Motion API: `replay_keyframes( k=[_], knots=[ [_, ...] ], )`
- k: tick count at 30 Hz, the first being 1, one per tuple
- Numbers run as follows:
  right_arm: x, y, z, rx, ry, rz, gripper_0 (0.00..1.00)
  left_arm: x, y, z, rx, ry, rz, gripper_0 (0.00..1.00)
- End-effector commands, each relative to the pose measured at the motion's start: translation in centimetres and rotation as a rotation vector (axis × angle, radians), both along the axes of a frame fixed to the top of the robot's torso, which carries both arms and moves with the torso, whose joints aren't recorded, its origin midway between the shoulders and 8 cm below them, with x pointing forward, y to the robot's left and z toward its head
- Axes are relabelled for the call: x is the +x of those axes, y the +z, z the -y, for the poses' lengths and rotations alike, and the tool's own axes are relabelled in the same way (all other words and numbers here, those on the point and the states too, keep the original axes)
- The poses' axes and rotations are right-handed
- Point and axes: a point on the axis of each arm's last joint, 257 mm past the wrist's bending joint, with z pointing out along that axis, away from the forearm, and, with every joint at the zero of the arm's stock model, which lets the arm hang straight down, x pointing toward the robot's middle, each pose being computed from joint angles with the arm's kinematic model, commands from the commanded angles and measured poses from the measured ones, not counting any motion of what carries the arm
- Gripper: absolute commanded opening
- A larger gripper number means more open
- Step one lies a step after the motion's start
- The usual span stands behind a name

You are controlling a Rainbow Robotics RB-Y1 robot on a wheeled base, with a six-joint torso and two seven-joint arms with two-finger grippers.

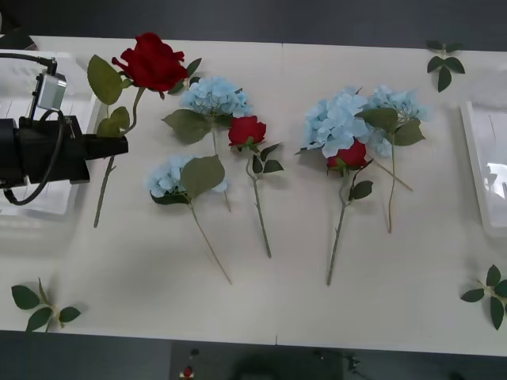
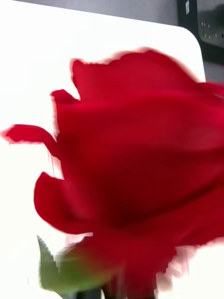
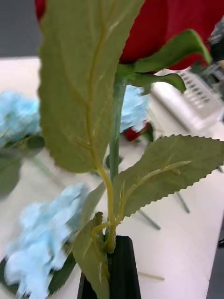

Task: Put the red flowers into the right box and the blue flowers into the left box

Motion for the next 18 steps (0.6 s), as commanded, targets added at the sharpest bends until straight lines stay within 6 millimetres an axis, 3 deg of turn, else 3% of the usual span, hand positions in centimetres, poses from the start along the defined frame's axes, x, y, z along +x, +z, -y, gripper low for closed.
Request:
replay_keyframes(
  k=[1, 6, 11, 13, 18],
  knots=[
    [0.2, 1.8, 0.8, -0.075, 0.030, -0.006, 1.00, -2.3, 0.5, 2.7, -0.112, -0.140, 0.071, 0.00],
    [0.2, 1.8, 0.8, -0.075, 0.030, -0.006, 1.00, -4.7, 1.0, 5.9, -0.188, -0.267, 0.173, 0.00],
    [0.2, 1.8, 0.8, -0.075, 0.030, -0.006, 1.00, -6.4, 1.6, 9.2, -0.325, -0.321, 0.121, 0.00],
    [0.8, -0.1, -1.8, -0.005, 0.069, -0.007, 1.00, -7.1, 1.8, 11.2, -0.399, -0.341, 0.082, 0.00],
    [0.4, 0.8, -5.4, 0.267, 0.131, 0.049, 1.00, -8.1, 2.9, 15.2, -0.555, -0.352, -0.004, 0.00]
  ],
)
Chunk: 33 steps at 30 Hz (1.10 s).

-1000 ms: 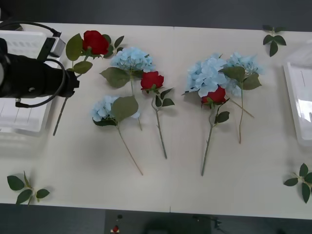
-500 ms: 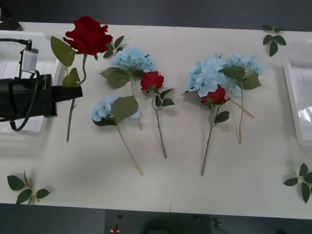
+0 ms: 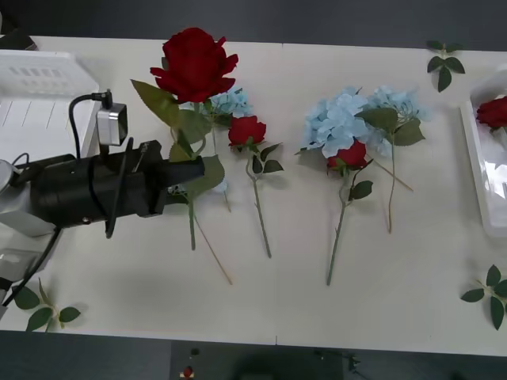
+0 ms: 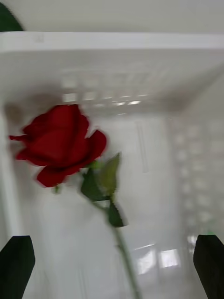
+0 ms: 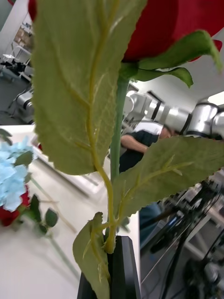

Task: Put the red flowers into the right box and the blue flowers into the left box

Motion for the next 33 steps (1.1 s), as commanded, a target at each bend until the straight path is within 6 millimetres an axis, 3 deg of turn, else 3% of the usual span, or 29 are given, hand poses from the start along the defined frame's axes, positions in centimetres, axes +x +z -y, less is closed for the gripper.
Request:
replay_keyframes(
  k=[1, 4, 11, 12, 16, 18, 24, 33],
  knots=[
    [-0.6, 3.5, -0.7, 0.073, 0.095, 0.040, 1.00, -1.5, 1.1, 2.9, -0.102, -0.038, -0.087, 0.00],
    [-1.3, 3.8, -3.8, 0.219, 0.176, 0.045, 1.00, -1.8, 2.0, 5.2, -0.149, -0.035, -0.114, 0.00],
    [-1.3, 3.8, -3.8, 0.219, 0.176, 0.045, 1.00, -1.9, 3.5, 8.4, -0.176, 0.010, -0.124, 0.00],
    [-2.1, 3.0, -7.1, 0.332, 0.237, 0.025, 1.00, -1.9, 3.8, 8.8, -0.183, 0.019, -0.124, 0.00],
    [-2.1, 4.6, -6.6, 0.363, 0.246, 0.065, 1.00, -1.9, 4.5, 10.1, -0.196, 0.048, -0.132, 0.00],
    [-2.7, 4.9, -8.0, 0.419, 0.286, 0.054, 1.00, -1.9, 4.9, 10.8, -0.207, 0.054, -0.140, 0.00],
    [-6.6, 6.4, -14.4, 0.626, 0.555, 0.040, 1.00, -1.3, 5.4, 12.2, -0.230, 0.072, -0.163, 0.00],
    [-13.8, 7.1, -19.5, 0.650, 0.988, 0.069, 1.00, -0.6, 6.2, 14.0, -0.252, 0.098, -0.179, 0.00]
  ],
)
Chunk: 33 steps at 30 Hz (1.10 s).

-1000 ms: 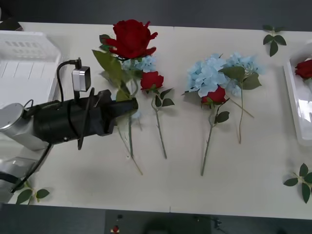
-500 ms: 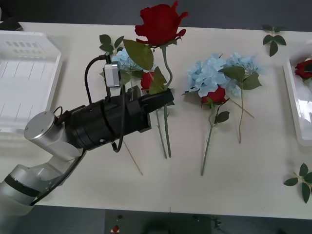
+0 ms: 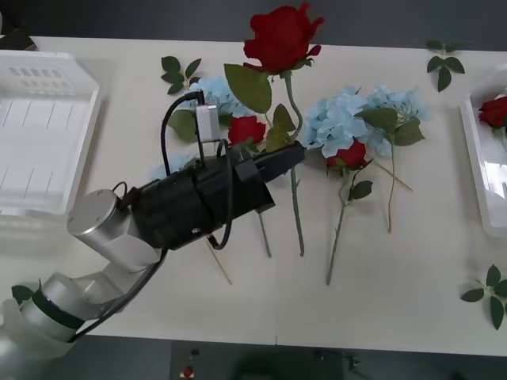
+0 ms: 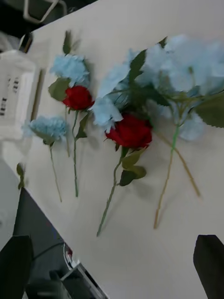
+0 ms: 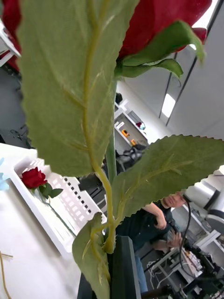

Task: Put the red flowers into the right box and the blue flowers into the left box

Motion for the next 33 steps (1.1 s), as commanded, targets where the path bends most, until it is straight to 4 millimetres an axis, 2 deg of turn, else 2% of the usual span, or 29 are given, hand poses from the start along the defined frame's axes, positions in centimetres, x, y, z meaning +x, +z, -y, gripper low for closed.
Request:
replay_keyframes(
  k=[1, 6, 11, 15, 21, 25, 33],
  knots=[
    [-2.7, 2.2, -0.5, -0.023, 0.123, 0.127, 1.00, -0.5, 3.3, 1.7, -0.047, -0.030, 0.023, 0.00],
    [-5.5, 2.2, -2.1, 0.027, 0.180, 0.157, 1.00, -0.3, 4.5, 2.4, -0.072, -0.025, 0.028, 0.00],
    [-9.1, 1.8, -4.7, 0.084, 0.250, 0.155, 1.00, 0.5, 5.7, 3.4, -0.094, 0.002, 0.021, 0.00],
    [-11.0, 1.2, -7.4, 0.121, 0.260, 0.163, 1.00, 0.9, 6.6, 3.9, -0.116, 0.015, 0.018, 0.00],
    [-11.9, 0.8, -12.1, 0.164, 0.239, 0.211, 1.00, 1.2, 7.2, 4.3, -0.134, 0.021, 0.013, 0.00],
    [-11.9, 1.2, -14.5, 0.168, 0.248, 0.272, 1.00, 1.2, 7.7, 4.5, -0.148, 0.024, 0.009, 0.00],
    [-13.2, 1.9, -17.6, 0.185, 0.320, 0.346, 1.00, 2.0, 7.4, 5.0, -0.158, 0.034, -0.017, 0.00]
  ],
)
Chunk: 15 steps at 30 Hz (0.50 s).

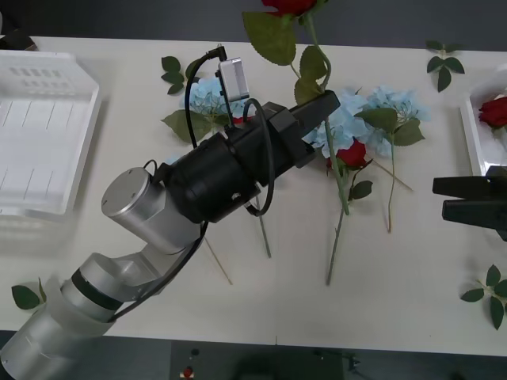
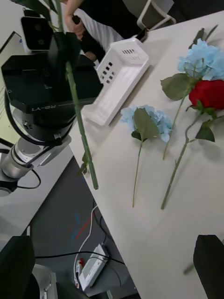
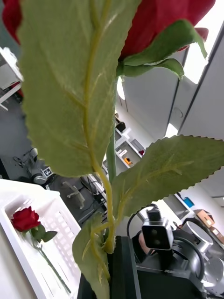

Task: Put the red flowers into the right box and the blue flowers into the left box

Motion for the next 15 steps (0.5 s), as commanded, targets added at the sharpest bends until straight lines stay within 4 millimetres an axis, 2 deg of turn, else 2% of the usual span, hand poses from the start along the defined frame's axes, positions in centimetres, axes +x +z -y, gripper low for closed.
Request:
replay_keyframes(
  k=[1, 9, 15],
  knots=[
    [-1.0, 1.4, -2.1, 0.006, 0.064, 0.085, 1.00, -0.7, 2.0, 2.0, -0.046, -0.051, -0.008, 0.00],
    [-1.7, 0.7, -5.4, 0.060, 0.130, 0.081, 1.00, 0.7, 1.4, 3.4, -0.038, -0.046, -0.027, 0.00],
    [-0.2, -0.1, -7.1, 0.054, 0.109, 0.118, 1.00, 0.4, 0.8, 3.9, -0.017, -0.056, -0.022, 0.00]
  ],
)
